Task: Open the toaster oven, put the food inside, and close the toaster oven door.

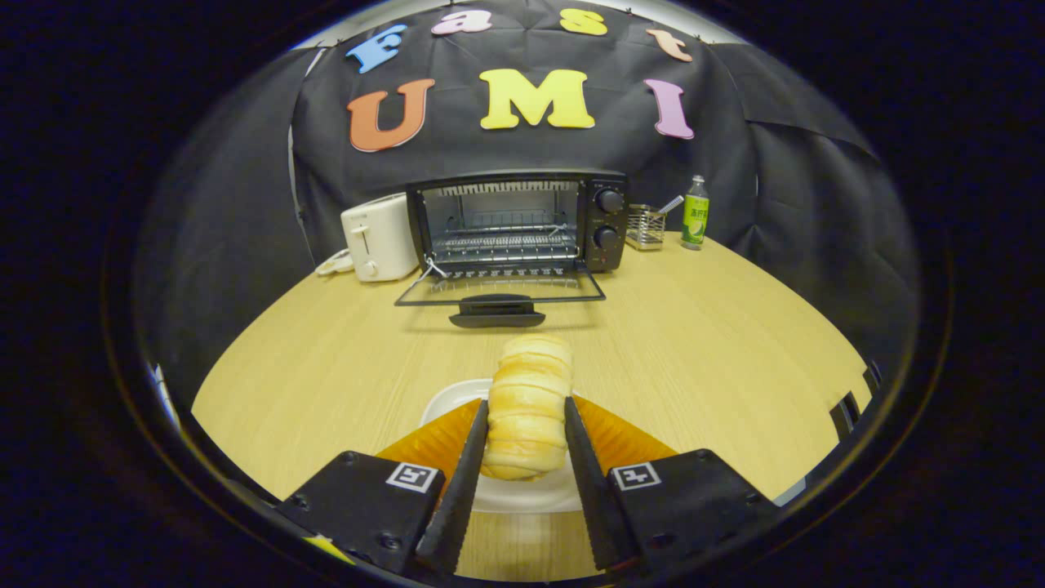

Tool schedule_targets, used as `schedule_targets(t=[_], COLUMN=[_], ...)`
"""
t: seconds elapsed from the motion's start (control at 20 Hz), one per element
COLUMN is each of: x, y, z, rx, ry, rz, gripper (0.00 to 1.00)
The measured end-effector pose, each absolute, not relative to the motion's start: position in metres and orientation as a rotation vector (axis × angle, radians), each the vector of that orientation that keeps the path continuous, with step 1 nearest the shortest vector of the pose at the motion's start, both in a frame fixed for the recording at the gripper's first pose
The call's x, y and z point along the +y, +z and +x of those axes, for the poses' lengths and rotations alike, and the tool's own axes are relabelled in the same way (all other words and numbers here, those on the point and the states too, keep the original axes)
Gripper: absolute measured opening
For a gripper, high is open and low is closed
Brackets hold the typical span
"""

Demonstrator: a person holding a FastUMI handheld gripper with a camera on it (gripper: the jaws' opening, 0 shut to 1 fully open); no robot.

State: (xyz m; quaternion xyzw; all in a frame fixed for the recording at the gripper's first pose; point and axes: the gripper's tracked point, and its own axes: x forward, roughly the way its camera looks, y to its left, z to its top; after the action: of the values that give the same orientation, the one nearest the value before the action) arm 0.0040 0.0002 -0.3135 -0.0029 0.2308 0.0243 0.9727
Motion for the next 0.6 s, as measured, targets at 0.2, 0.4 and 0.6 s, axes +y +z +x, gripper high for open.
schedule_targets(t=[0.2,0.4,0.6], x=[0.013,0.023,0.043], y=[-0.288,-0.265,-0.251], z=[0.014,0.02,0.029], rx=[0.385,0.284,0.203], ry=[0.126,0.17,0.247], rz=[0.012,0.012,0.028], gripper=[0.64,0.64,0.63])
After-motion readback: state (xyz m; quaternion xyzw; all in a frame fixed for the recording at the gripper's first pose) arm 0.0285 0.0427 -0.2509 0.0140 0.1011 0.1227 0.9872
